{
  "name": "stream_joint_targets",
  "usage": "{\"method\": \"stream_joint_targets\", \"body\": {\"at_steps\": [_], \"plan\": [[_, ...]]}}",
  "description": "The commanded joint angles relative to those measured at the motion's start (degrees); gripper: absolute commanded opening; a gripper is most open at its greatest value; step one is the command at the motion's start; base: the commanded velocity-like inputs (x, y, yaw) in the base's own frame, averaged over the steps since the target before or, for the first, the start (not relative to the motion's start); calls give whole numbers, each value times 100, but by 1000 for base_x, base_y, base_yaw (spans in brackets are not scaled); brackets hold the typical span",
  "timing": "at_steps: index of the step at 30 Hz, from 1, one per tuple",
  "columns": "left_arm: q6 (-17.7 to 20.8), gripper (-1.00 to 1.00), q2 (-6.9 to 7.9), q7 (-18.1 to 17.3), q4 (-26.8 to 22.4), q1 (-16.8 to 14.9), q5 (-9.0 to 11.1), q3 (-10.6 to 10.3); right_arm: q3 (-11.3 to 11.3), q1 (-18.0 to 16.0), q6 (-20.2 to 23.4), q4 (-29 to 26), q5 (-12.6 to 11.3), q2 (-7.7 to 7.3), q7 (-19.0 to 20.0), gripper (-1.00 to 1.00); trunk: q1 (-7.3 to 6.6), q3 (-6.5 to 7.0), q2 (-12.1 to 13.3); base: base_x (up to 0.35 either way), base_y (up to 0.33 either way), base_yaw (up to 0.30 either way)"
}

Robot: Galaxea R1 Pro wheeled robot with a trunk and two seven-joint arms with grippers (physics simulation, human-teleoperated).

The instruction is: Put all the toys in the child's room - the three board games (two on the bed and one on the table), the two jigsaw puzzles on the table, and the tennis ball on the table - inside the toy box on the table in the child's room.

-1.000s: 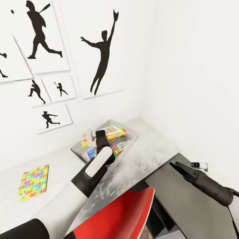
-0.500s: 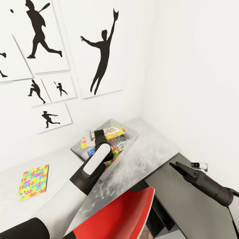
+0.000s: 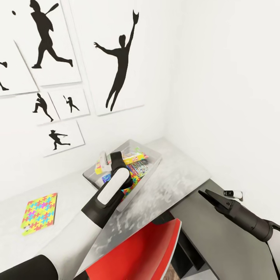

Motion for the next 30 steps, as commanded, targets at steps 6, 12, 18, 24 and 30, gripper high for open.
{"method": "stream_joint_targets", "body": {"at_steps": [6,12,18,24,30], "plan": [[5,100,0,41,-29,-7,-38,-1,1,-5,25,-1,-3,1,11,100,3,-11,-12,0,0,0],[14,100,0,41,-108,-7,-23,13,1,-5,25,-1,-3,-1,16,100,3,-11,-12,0,0,0],[80,100,0,37,-733,40,-16,41,1,-5,25,-1,-3,-1,17,100,3,-11,-12,0,0,0],[189,100,495,22,-1373,79,-1,63,1,-2,18,3,-3,7,17,100,3,-11,-12,0,0,0],[1349,100,1938,-22,-1823,128,96,643,2,2,-14,1,-3,16,17,100,3,-11,-12,0,0,0]]}}
